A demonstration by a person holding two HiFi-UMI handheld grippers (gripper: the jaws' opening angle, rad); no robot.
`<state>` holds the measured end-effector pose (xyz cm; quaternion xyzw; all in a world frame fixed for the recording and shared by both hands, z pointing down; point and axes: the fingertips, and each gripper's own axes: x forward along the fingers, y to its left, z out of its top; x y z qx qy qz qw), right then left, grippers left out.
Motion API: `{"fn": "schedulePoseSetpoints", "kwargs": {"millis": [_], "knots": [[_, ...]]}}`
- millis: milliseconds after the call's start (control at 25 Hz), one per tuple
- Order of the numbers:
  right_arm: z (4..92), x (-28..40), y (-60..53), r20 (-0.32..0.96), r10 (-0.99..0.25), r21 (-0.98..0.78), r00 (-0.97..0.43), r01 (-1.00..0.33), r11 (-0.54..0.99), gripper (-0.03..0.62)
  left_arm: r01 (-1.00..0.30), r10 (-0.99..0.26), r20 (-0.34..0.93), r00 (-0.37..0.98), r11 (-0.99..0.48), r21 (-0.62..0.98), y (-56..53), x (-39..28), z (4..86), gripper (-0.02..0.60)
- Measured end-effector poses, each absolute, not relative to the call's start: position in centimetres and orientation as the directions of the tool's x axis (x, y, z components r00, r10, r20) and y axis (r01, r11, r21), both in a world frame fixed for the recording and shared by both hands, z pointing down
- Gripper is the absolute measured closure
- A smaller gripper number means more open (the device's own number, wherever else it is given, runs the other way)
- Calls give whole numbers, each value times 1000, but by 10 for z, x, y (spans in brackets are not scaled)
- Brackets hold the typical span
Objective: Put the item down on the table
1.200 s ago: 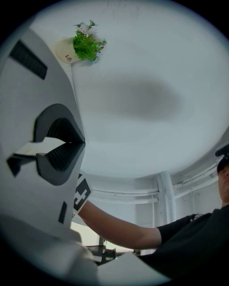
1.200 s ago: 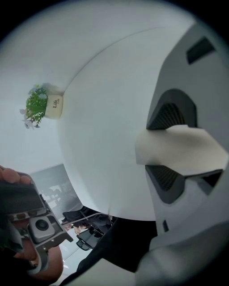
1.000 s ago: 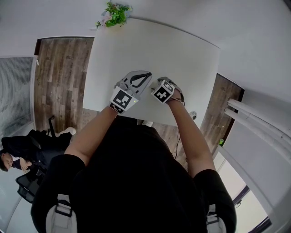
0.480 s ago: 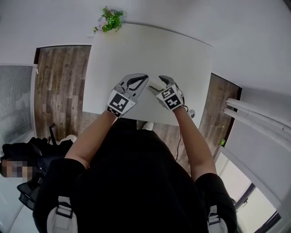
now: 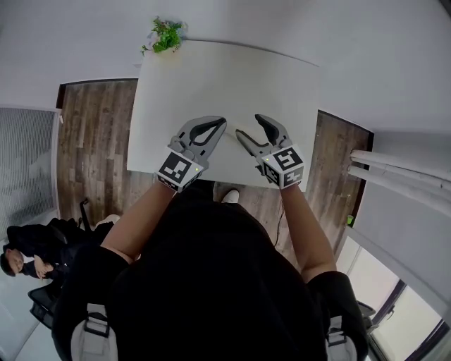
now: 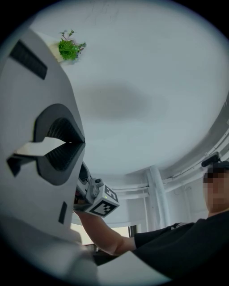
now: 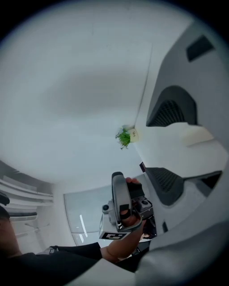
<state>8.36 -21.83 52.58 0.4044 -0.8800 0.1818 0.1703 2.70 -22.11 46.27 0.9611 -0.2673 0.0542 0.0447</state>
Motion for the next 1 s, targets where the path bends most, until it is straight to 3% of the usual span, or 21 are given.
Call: {"fn": "schedulePoseSetpoints", "kwargs": {"millis": [320, 640, 1000], "knots": [[456, 93, -171, 266, -699, -143, -664, -744, 652, 341, -529, -523, 97, 847, -848, 47, -178, 34, 426, 588], [402, 88, -139, 138, -703, -87, -698, -715, 693, 475, -555, -552, 78, 831, -831, 32, -154, 37, 393, 588], [361, 88, -96, 27, -719, -65, -695, -719, 692, 551, -530, -530, 12, 848, -848, 8, -107, 44, 366, 588]]}}
